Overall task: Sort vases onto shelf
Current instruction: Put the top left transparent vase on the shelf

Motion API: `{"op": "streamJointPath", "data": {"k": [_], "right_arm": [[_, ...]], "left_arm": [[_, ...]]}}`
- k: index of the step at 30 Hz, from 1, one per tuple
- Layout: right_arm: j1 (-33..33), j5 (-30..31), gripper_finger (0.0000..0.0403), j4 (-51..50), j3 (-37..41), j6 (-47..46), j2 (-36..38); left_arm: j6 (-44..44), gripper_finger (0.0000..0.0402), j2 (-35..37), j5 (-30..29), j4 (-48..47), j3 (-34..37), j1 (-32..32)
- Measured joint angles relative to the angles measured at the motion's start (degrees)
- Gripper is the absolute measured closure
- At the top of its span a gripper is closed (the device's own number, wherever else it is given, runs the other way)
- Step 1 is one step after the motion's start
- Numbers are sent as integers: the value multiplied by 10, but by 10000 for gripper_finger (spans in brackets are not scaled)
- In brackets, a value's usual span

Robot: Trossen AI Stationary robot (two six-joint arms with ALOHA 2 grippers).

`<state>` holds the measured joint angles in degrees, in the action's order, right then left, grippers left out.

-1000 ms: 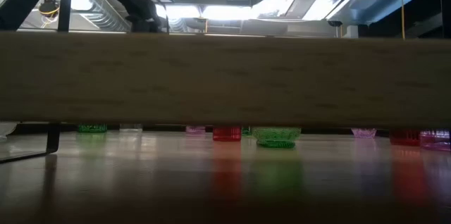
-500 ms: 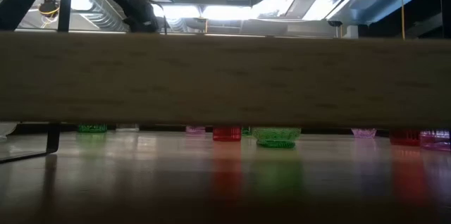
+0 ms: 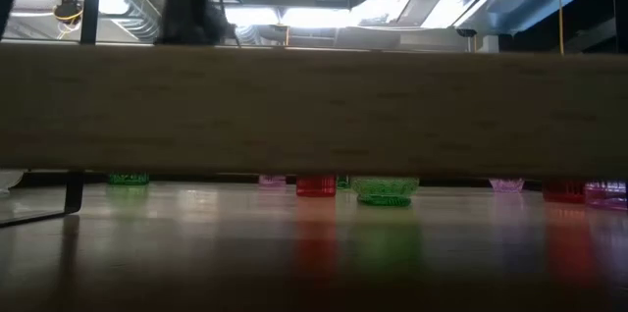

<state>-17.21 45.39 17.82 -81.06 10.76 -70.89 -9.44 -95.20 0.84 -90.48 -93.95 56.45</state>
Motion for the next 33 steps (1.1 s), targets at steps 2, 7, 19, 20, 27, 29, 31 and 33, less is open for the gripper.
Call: {"op": "streamJointPath", "data": {"k": [2, 7, 19, 20, 27, 29, 31, 33], "right_arm": [[0, 0, 251, 0, 0, 0, 0], [0, 0, 251, -5, 0, 0, 0], [0, 61, 251, -15, 0, 0, 0], [0, 61, 251, -15, 0, 0, 0], [0, 54, 251, -17, 0, -15, -1], [0, 50, 251, -19, 0, -15, -1], [0, 50, 251, -24, 0, -15, -1], [0, 50, 251, -31, 0, -15, -1]], "left_arm": [[10, 393, 44, 24, 6, 0, -27], [95, 393, 146, 102, 4, -1, -130], [424, 393, 201, 135, 50, -41, -515], [443, 393, 195, 128, 60, -55, -538], [498, 393, 87, 82, 54, -185, -656], [497, 393, 41, 87, 51, -227, -683], [481, 393, -9, 84, 21, -275, -704], [467, 393, -51, 73, -4, -311, -716]]}}
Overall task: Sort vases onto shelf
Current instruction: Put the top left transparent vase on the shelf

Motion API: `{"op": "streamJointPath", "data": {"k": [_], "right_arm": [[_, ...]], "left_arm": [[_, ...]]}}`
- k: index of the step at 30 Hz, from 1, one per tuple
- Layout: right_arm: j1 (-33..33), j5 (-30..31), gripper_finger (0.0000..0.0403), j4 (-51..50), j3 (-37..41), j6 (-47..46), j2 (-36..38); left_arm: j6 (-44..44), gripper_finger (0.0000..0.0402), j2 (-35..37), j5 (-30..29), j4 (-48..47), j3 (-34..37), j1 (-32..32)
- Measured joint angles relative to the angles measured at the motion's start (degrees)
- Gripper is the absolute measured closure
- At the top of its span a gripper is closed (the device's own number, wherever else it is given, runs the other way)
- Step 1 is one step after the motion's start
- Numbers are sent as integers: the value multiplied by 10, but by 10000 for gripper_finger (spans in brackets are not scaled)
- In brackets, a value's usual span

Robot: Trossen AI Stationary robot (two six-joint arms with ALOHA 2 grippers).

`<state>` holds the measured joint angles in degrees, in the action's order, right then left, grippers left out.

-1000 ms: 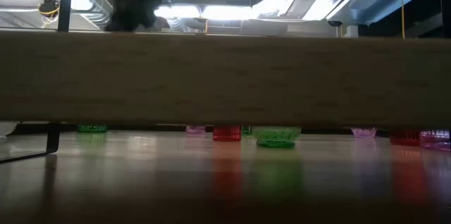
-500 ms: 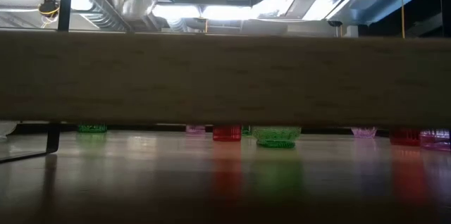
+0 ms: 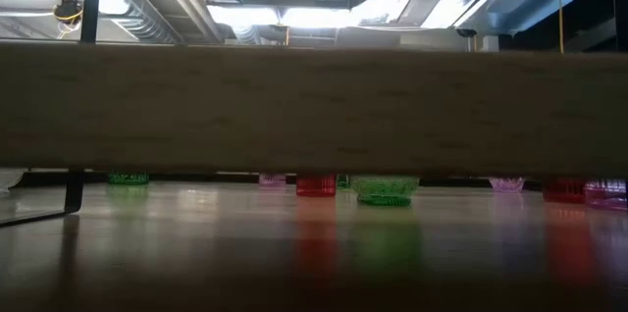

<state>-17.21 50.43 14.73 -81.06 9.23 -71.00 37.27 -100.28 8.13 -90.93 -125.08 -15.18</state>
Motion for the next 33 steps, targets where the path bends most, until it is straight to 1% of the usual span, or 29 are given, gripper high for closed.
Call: {"op": "streamJointPath", "data": {"k": [3, 7, 13, 19, 23, 29, 33], "right_arm": [[0, 1, 251, -3, 0, 0, 0], [0, 1, 251, -4, 0, 0, 2], [0, 0, 251, -4, 0, 2, 14], [0, 0, 251, -5, 0, 17, 21], [0, -1, 251, -19, 0, 18, 27], [0, -8, 251, -29, 0, 17, 33], [0, -22, 251, -31, 0, 17, 36]], "left_arm": [[-4, 393, -28, 5, 14, -20, -10], [-8, 393, -36, 5, 10, -12, -13], [-5, 393, -36, -15, 11, 17, -8], [-2, 393, -37, 1, 9, 96, -7], [7, 393, -38, 0, 9, 137, -12], [26, 393, -81, 4, 26, 144, -21], [16, 393, -116, 21, 16, 144, -40]]}}
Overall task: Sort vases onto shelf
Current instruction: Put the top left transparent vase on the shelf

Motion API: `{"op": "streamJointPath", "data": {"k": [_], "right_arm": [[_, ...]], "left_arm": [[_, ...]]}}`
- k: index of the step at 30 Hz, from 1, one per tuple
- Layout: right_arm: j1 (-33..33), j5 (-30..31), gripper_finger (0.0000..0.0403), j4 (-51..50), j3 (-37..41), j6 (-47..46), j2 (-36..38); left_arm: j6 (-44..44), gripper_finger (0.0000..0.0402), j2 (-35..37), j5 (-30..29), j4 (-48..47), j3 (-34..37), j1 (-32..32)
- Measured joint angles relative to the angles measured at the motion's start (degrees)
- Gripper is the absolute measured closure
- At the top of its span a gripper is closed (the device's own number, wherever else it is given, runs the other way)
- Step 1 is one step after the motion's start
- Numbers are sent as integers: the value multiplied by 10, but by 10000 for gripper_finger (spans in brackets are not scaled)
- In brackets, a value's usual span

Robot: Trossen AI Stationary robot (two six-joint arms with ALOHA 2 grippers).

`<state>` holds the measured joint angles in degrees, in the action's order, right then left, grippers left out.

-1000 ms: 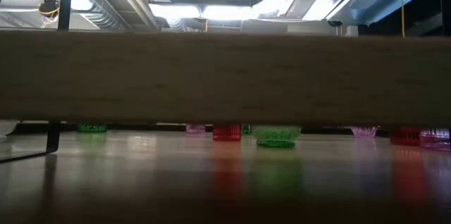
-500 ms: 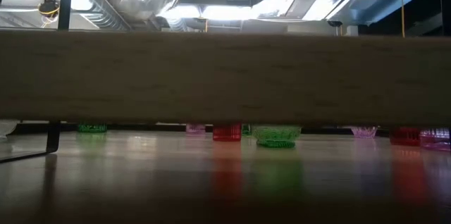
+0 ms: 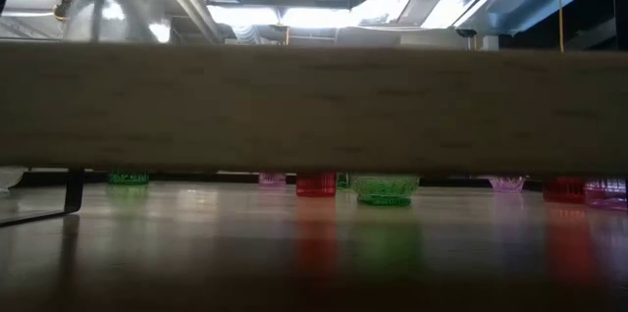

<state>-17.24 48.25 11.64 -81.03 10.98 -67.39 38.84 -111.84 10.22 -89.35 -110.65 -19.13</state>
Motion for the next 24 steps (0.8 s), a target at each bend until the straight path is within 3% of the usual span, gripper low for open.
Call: {"op": "streamJointPath", "data": {"k": [11, 18, 24], "right_arm": [[0, -29, 251, -29, 0, -2, 17], [0, -31, 251, -36, 0, -2, 26], [0, -32, 251, -43, 0, -2, 25]], "left_arm": [[15, 392, -15, -17, 0, 0, -10], [16, 347, -15, 16, 5, 0, -7], [16, 334, -15, 16, 4, 0, -6]]}}
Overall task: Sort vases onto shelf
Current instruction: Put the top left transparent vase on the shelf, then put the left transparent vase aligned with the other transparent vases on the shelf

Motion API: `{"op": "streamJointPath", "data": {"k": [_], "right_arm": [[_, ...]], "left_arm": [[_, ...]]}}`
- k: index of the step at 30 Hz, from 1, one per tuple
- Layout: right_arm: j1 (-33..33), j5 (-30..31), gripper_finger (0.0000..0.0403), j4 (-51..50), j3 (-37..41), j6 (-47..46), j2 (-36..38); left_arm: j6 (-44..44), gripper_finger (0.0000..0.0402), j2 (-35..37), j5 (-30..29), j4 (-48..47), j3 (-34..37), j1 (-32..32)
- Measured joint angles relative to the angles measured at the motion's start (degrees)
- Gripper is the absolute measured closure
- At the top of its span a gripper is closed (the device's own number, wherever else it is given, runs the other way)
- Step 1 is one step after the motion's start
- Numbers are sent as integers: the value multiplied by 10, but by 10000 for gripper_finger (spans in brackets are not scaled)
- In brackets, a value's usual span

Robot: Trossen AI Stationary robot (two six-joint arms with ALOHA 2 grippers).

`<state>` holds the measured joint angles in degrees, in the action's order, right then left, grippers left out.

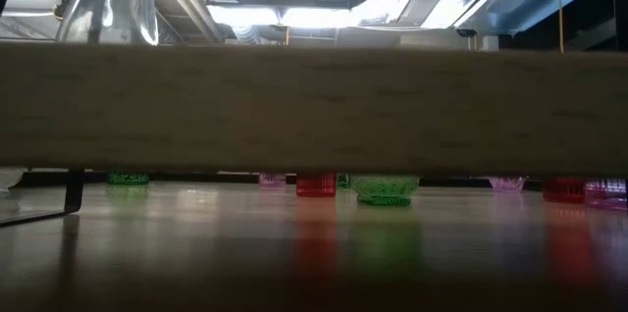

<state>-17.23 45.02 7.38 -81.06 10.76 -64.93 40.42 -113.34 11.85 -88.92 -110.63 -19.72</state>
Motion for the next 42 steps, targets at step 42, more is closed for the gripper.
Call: {"op": "streamJointPath", "data": {"k": [42], "right_arm": [[0, -11, 251, -2, 0, -19, 0]], "left_arm": [[303, 346, 377, -181, -12, 178, 53]]}}
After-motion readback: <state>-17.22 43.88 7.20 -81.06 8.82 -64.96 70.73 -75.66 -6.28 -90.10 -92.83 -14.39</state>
